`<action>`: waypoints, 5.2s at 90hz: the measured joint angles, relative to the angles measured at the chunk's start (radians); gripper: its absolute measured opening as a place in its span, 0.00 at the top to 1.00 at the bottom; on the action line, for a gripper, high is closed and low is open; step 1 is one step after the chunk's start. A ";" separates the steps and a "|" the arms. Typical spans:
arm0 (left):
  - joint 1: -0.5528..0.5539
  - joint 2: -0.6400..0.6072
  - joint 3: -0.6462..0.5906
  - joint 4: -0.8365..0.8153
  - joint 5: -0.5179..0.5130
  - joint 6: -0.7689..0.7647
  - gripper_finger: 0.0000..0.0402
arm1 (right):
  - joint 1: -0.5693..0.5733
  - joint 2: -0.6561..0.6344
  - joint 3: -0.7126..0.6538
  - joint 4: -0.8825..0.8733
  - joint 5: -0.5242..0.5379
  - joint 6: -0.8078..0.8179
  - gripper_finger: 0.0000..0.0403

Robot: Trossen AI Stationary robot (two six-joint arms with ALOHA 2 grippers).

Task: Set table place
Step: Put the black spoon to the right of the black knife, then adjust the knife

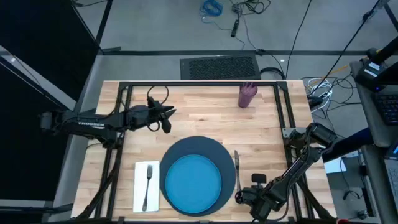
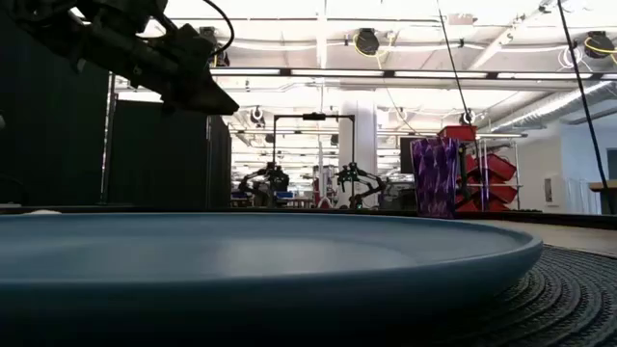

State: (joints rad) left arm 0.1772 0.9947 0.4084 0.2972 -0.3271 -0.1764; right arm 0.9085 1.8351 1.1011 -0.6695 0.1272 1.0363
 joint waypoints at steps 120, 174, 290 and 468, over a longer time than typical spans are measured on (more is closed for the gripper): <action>0.000 0.000 0.000 0.002 0.000 0.000 0.82 | 0.015 -0.003 0.002 -0.108 -0.023 0.237 1.00; -0.001 0.000 -0.001 0.069 0.057 -0.028 0.82 | -0.067 0.000 -0.001 -0.436 0.128 1.073 1.00; -0.001 0.000 -0.001 0.084 0.189 0.054 0.82 | -0.275 0.003 -0.016 -0.338 0.051 1.032 1.00; -0.001 0.000 0.000 0.086 0.193 0.053 0.82 | -0.351 0.000 -0.002 -0.169 0.133 0.814 0.70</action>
State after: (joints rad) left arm 0.1763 0.9943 0.4080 0.3836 -0.1342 -0.1230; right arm 0.5579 1.8347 1.0996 -0.8387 0.2604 1.8501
